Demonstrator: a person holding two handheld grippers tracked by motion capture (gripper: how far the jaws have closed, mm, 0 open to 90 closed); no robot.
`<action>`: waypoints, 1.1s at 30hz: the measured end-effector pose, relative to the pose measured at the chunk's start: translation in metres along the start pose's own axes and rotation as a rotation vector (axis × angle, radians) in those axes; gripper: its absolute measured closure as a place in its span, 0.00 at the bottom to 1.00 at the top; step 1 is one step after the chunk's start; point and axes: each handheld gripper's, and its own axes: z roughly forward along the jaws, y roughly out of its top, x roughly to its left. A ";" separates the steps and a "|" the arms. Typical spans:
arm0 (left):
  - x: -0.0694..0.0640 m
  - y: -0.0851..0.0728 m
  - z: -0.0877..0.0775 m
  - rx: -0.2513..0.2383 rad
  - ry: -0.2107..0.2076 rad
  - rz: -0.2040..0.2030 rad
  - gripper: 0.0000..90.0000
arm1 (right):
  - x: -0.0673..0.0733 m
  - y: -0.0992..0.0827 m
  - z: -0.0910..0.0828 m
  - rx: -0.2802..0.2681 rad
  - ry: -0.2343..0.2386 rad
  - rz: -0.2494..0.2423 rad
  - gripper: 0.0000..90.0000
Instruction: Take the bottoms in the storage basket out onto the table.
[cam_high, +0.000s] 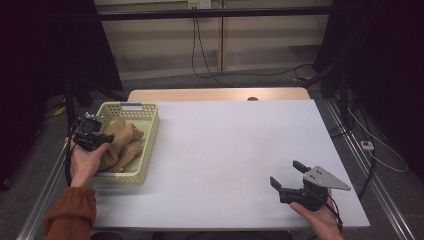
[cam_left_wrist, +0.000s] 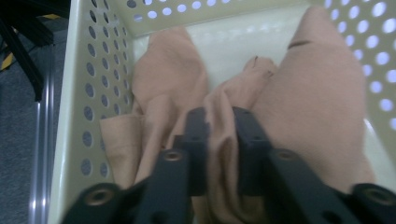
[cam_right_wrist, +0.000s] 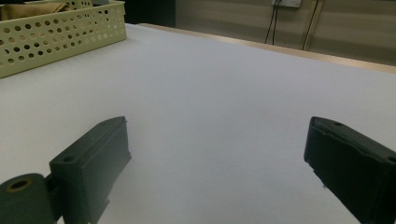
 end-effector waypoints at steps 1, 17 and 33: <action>0.001 0.000 0.002 0.005 0.003 0.005 0.77 | 0.000 0.000 0.000 0.000 -0.001 -0.001 0.08; 0.006 0.002 0.040 0.185 -0.034 -0.030 0.32 | 0.000 0.000 0.000 0.002 0.008 -0.003 0.08; 0.007 0.004 0.051 0.299 -0.091 -0.030 0.44 | 0.001 -0.001 0.000 0.005 0.008 -0.001 0.08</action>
